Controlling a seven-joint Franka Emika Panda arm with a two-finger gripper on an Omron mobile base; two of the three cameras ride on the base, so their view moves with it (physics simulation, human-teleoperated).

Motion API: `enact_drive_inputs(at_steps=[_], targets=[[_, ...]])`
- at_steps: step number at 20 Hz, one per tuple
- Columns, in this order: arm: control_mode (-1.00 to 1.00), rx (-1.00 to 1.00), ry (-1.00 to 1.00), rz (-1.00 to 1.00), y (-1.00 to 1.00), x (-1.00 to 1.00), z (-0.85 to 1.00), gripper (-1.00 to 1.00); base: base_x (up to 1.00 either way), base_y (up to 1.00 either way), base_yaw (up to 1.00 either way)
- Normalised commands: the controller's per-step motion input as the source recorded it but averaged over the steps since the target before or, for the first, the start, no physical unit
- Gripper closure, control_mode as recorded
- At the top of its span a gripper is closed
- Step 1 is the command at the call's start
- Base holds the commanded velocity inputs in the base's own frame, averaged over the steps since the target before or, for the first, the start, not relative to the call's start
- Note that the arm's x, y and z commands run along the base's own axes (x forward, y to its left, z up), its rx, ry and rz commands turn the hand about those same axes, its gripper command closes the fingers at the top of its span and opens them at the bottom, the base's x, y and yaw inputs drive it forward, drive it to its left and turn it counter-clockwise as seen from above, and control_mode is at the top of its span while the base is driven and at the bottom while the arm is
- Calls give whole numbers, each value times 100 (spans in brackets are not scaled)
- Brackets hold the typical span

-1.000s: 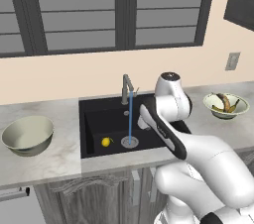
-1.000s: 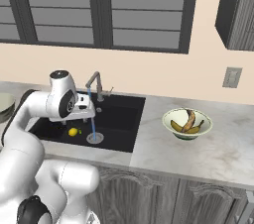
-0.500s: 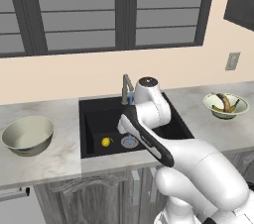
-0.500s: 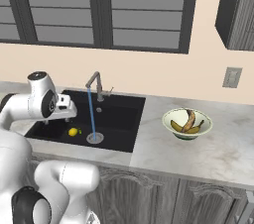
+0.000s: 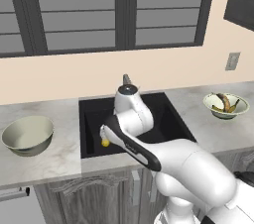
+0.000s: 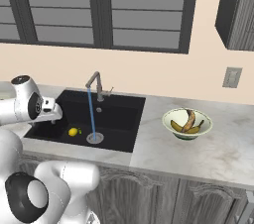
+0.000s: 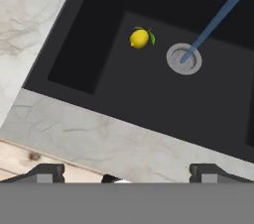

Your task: Pick the bananas from the sink and place them in one bowl. Place the lemon in the other bowl. Then turn off the sink faucet.

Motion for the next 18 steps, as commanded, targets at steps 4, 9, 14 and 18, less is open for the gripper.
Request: enact_drive_inputs(at_steps=[4, 9, 14, 18], targets=[[-100, 7, 0, -2, 6, 0, -20, -100, 0, 0, 0], [-100, 12, 0, -5, 0, 0, -8, -100, 0, 0, 0], [-100, 1, 0, -5, 0, 2, -6, -100, 0, 0, 0], [-100, 0, 0, -11, -15, 7, 0, -100, 0, 0, 0]])
